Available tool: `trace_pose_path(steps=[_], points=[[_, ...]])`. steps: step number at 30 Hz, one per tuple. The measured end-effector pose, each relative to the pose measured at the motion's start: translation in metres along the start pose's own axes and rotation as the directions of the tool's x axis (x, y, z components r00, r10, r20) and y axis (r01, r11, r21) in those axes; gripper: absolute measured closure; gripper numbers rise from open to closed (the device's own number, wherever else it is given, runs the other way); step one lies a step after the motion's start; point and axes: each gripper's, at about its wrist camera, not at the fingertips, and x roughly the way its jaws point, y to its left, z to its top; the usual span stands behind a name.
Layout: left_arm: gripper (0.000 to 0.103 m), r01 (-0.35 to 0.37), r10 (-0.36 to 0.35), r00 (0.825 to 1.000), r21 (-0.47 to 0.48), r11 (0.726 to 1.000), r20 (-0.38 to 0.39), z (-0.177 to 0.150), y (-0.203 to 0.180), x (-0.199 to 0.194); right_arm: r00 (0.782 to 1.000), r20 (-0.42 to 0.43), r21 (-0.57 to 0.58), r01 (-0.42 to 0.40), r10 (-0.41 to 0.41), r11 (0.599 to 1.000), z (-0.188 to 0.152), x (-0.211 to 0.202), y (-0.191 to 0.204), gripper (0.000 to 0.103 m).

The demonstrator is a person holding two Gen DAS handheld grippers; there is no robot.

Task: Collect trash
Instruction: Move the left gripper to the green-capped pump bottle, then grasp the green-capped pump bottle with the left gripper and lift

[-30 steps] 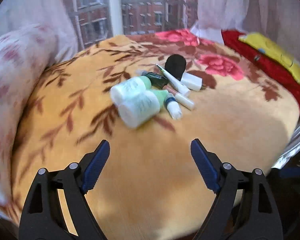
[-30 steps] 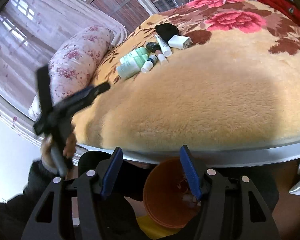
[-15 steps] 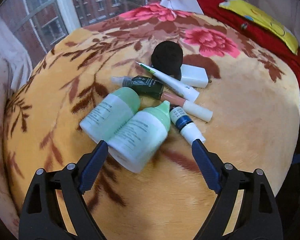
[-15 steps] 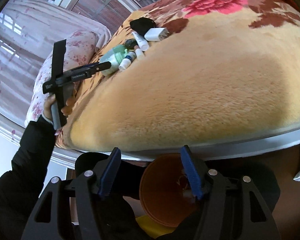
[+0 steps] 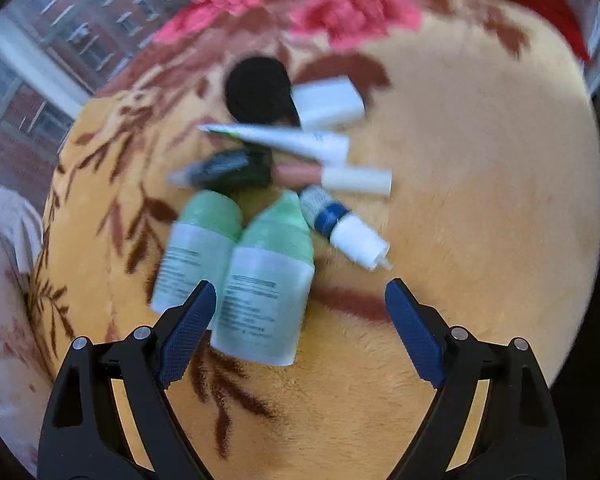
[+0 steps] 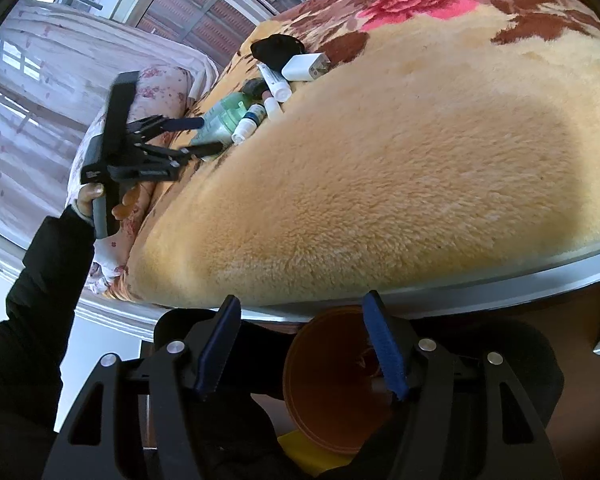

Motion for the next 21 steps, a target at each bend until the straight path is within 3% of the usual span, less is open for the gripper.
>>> trace_pose_path(steps=[3,6,8,12,16,21], points=[[0.018,0.007,-0.007,0.998,-0.004,1.0,-0.065,0.007,0.008,0.022,1.0,-0.002,0.001,0.001,-0.001,1.0,0.0,0.001,0.0,0.04],[0.018,0.077,-0.087,0.993,-0.124,0.989,-0.085,0.011,0.027,0.042,1.0,-0.007,0.003,-0.003,0.003,1.0,0.001,0.003,0.0,0.04],[0.021,0.12,-0.132,0.99,-0.174,0.977,-0.059,0.006,0.033,0.046,1.0,-0.006,0.001,-0.004,0.004,1.0,0.001,0.003,0.001,0.04],[0.053,0.188,-0.176,0.982,-0.274,0.943,0.065,-0.014,0.038,0.034,1.0,-0.012,0.002,-0.003,0.003,1.0,0.0,0.004,-0.001,0.04],[0.054,0.17,-0.14,0.984,-0.354,0.92,0.111,-0.021,0.035,0.03,0.999,-0.032,0.004,-0.003,0.003,1.0,-0.001,0.012,0.001,0.04],[0.036,0.134,-0.116,0.991,-0.392,0.91,0.069,-0.013,0.033,0.032,1.0,-0.028,-0.026,-0.004,0.004,1.0,-0.004,0.009,0.012,0.04]])
